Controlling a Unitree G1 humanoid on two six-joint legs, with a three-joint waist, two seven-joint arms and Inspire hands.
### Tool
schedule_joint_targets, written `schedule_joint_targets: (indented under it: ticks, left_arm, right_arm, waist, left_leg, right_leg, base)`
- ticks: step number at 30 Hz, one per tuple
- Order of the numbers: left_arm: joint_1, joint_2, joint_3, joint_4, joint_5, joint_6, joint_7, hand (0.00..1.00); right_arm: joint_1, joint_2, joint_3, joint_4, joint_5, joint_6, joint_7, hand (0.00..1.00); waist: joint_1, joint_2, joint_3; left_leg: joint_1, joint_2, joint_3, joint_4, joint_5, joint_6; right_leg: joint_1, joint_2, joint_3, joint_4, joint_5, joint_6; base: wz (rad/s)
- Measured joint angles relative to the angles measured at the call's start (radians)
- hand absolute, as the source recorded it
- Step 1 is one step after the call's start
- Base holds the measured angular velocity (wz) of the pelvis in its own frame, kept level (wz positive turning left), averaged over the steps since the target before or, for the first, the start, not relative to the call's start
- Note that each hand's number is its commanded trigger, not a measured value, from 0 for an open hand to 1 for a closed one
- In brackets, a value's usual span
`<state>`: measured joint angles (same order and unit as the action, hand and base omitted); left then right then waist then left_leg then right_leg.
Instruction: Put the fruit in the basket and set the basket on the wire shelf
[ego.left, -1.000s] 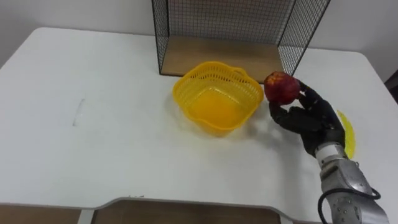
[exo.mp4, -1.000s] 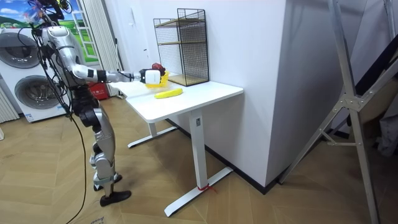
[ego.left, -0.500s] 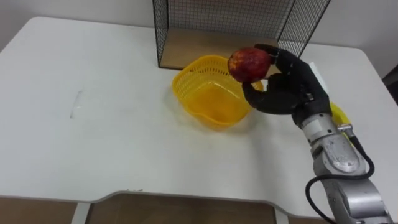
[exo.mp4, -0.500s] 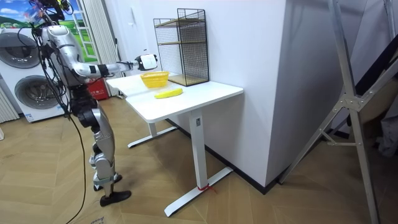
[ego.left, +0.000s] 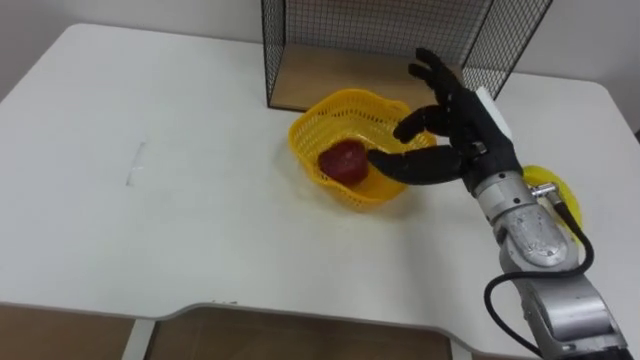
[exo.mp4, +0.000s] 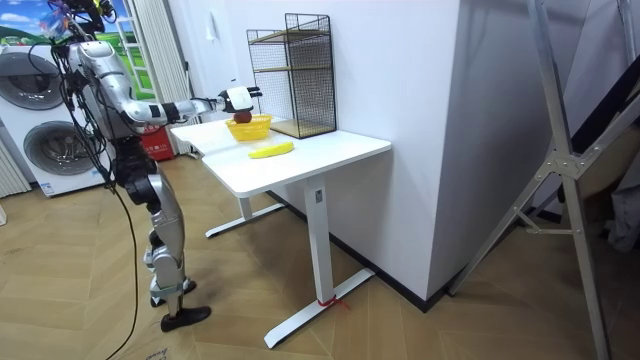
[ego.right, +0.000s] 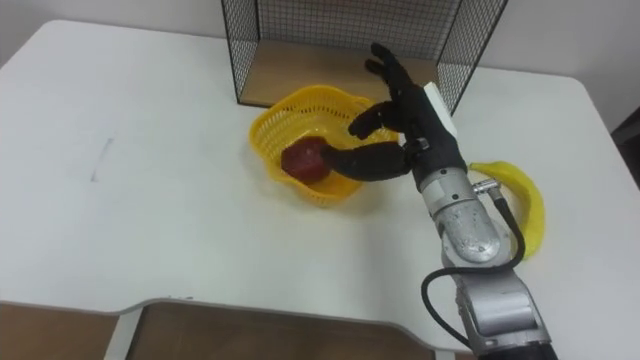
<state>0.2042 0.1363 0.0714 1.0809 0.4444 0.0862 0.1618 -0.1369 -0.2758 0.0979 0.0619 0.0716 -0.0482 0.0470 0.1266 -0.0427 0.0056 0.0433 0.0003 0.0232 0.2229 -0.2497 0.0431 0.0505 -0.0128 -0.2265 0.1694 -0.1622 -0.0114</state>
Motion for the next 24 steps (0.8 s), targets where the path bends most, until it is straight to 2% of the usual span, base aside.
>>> schedule_joint_targets:
  ticks: [9,18,24]
  left_arm:
    - [-0.001,0.000,0.000,0.000,0.000,0.000,-0.007,0.00]
    - [-0.012,0.004,-0.001,0.000,0.000,0.000,-0.027,0.00]
    - [-0.019,0.015,-0.039,0.004,-0.002,-0.004,-0.018,0.00]
  right_arm:
    - [0.000,0.000,0.001,0.005,-0.034,0.007,0.000,0.00]
    - [0.000,-0.001,0.001,0.039,-0.038,0.007,0.000,0.00]
    - [0.000,-0.001,0.000,0.043,-0.032,0.007,-0.002,0.00]
  waist:
    - [0.000,-0.002,-0.0006]
    - [-0.001,-0.014,-0.0014]
    - [-0.016,-0.017,-0.0008]
  left_leg:
    - [0.000,0.000,-0.001,0.000,0.000,0.000]
    - [0.000,0.000,-0.003,0.000,0.000,0.000]
    - [0.000,0.000,-0.007,0.001,0.000,0.000]
  right_leg:
    - [0.000,-0.002,0.000,0.000,0.000,0.000]
    - [0.000,-0.003,-0.002,0.000,0.000,0.000]
    - [0.002,-0.003,-0.004,0.000,0.000,0.000]
  base:
    - [0.00]
    - [0.00]
    - [0.00]
